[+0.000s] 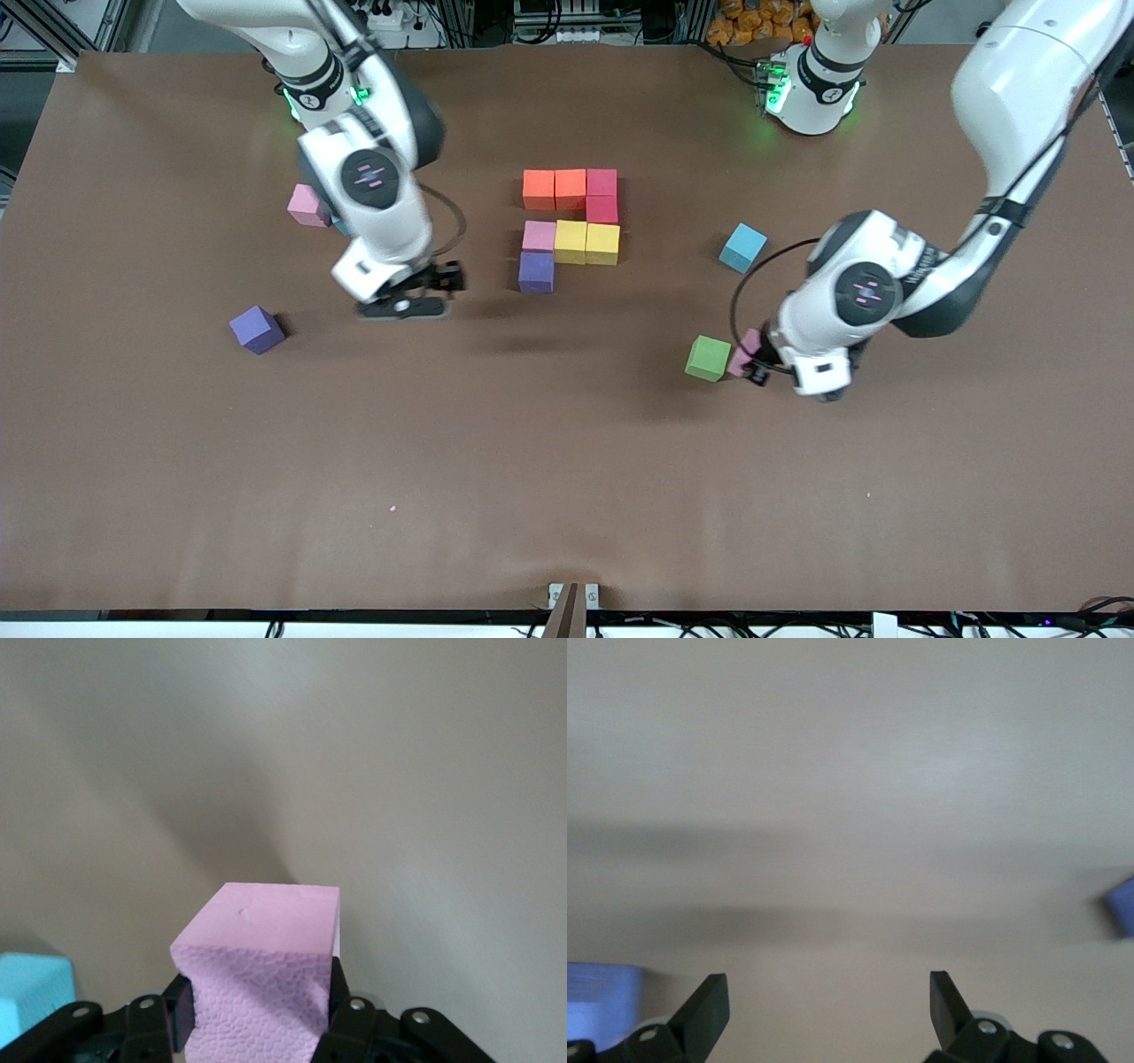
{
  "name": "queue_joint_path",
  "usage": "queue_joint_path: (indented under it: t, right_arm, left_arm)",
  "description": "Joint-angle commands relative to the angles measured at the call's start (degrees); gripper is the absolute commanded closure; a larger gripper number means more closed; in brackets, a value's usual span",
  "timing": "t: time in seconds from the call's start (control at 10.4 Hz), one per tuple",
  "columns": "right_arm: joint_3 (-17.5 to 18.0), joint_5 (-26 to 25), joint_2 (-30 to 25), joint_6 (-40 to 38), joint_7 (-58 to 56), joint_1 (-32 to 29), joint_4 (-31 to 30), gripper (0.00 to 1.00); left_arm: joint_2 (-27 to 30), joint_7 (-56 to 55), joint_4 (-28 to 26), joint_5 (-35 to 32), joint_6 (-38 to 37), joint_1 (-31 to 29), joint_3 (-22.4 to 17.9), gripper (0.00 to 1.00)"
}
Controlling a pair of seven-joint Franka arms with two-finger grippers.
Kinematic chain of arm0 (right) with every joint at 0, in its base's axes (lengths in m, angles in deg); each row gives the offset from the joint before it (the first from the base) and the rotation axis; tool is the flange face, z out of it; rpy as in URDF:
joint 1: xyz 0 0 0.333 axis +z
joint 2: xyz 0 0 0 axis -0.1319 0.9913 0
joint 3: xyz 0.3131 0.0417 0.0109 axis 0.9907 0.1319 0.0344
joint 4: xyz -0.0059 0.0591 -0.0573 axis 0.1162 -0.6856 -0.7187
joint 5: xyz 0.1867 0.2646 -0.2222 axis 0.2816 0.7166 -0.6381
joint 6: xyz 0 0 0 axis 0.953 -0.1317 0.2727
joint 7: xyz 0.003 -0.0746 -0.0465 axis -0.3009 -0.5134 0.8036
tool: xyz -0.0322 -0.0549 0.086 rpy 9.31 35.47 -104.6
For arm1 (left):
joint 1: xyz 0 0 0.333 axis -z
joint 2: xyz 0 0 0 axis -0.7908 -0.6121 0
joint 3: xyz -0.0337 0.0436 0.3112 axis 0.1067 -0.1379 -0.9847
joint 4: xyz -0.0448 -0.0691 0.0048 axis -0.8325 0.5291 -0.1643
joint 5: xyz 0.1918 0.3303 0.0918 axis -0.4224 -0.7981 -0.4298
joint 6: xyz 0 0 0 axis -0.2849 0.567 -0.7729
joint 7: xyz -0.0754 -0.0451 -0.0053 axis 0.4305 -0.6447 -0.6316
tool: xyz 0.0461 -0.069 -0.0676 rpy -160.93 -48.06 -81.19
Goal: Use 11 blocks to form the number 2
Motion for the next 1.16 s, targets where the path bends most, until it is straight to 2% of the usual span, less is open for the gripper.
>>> queue_joint_path:
  t: [0.0,0.19,0.39,0.58,0.77,0.87,1.06]
  right_arm:
    - [0.8,-0.1,-3.5,0.8,-16.8,-9.8,-4.7,0.0]
    - [0.9,-0.1,-2.3,1.7,-27.9,-16.9,-4.6,0.0]
    - [0.8,-0.1,-1.5,3.5,-36.2,-20.8,-5.2,0.0]
    - [0.7,-0.1,-1.4,7.9,-42.8,-24.9,-8.5,0.0]
    - [0.6,-0.1,-1.1,13.5,-53.2,-28.9,-11.8,0.0]
    - [0.5,-0.1,-0.6,13.7,-58.7,-30.4,-11.8,0.0]
    - [0.5,-0.1,1.1,14.4,-67.5,-33.5,-11.7,0.0]
  left_arm:
    - [-1.1,2.9,5.7,1.1,-2.0,9.5,-3.6,0.48]
    - [-3.0,6.5,9.9,1.3,-2.0,18.3,-7.2,0.5]
    - [-4.2,10.2,12.3,1.8,-2.0,24.2,-9.2,0.51]
    - [-5.2,15.8,14.2,2.2,-2.0,27.3,-10.0,0.51]
    - [-8.5,18.1,18.7,2.2,-1.9,30.6,-10.4,0.51]
    - [-9.9,18.5,20.7,2.2,-1.7,32.3,-11.0,0.51]
    - [-10.6,23.6,21.2,2.2,-0.2,34.5,-12.8,0.51]
